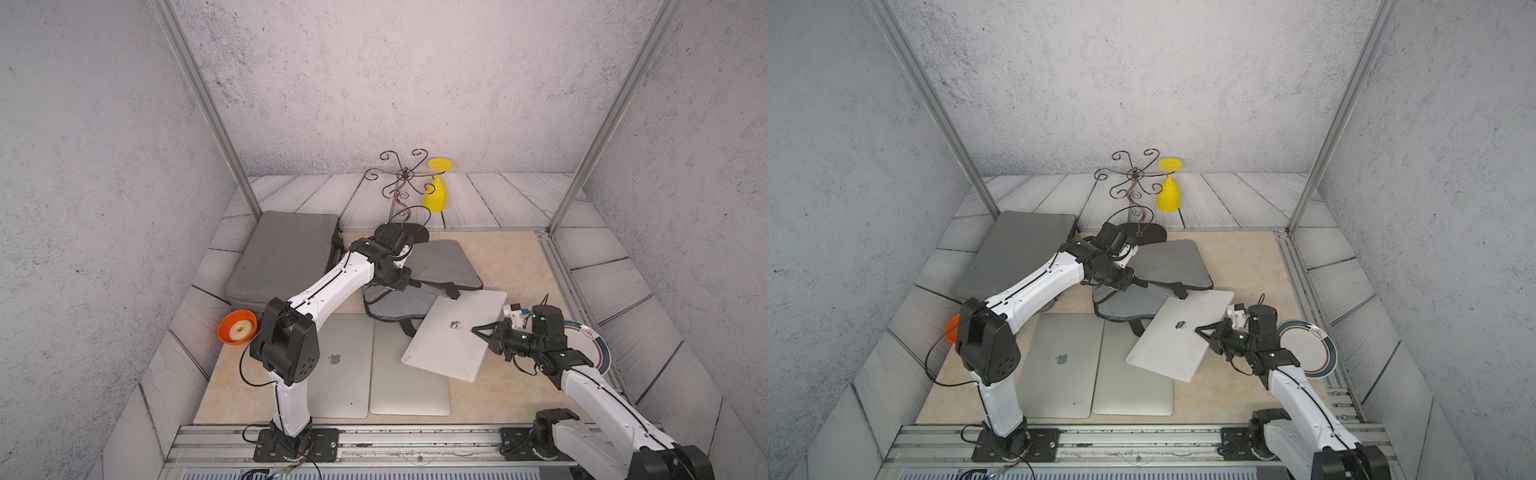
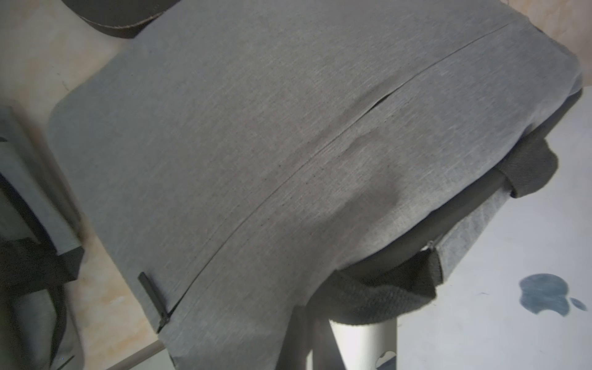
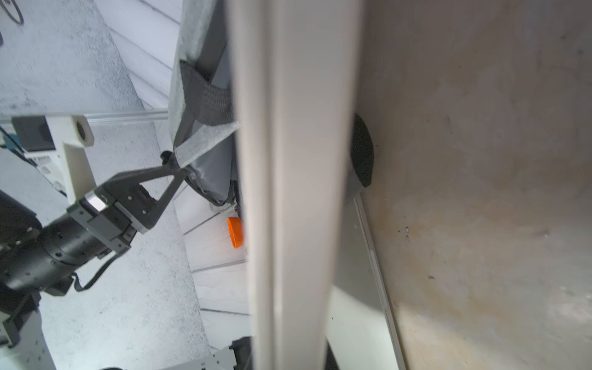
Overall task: Open the zippered laptop bag and take out the laptop
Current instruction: Close the bag flap on the zippered laptop bag.
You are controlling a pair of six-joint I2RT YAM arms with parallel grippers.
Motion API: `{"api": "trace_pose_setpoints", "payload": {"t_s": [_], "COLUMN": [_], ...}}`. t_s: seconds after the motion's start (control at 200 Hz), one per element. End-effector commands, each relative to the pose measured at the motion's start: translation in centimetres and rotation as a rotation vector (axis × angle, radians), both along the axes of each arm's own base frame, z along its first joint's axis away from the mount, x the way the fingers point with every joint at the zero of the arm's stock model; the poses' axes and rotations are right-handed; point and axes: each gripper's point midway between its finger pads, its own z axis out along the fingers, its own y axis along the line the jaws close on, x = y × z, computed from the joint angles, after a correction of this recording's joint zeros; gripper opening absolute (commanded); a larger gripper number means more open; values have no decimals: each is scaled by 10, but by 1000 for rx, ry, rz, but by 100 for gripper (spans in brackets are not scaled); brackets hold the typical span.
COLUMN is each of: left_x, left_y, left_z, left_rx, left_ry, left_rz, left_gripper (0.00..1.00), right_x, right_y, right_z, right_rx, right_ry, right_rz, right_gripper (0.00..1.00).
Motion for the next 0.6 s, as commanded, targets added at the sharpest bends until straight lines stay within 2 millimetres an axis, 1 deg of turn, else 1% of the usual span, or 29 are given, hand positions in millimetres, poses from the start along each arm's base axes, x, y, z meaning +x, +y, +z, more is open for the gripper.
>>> {"api": "trace_pose_setpoints", "payload": {"t_s": [0.0, 0.08, 0.195, 0.3, 0.425, 0.51, 0.595], "left_x": [5, 10, 15, 18, 19, 19, 17], "left_y": [43, 59, 79, 86, 92, 94, 97], "left_z": [12, 12, 12, 10, 4, -3, -17], "left_rx": [99, 136, 197, 199, 231, 256, 292], "left_ry": [-50, -63, -88, -86, -81, -64, -22], "left_rz": [50, 71, 86, 96, 104, 104, 98], "left_gripper": [0, 0, 0, 0, 0, 0, 0], "right_x": [-14, -23, -38, -48, -54, -59, -62], "right_y": [12, 12, 12, 14, 14, 14, 14], "right_z": [47, 52, 55, 58, 63, 67, 68], "right_rx": [-2, -41, -28, 4, 13, 15, 18], "right_ry": [-205, -225, -200, -191, -198, -194, -199], "right_rz": [225, 296, 371, 397, 407, 411, 405], "right_gripper": [0, 0, 0, 0, 0, 0, 0]}}
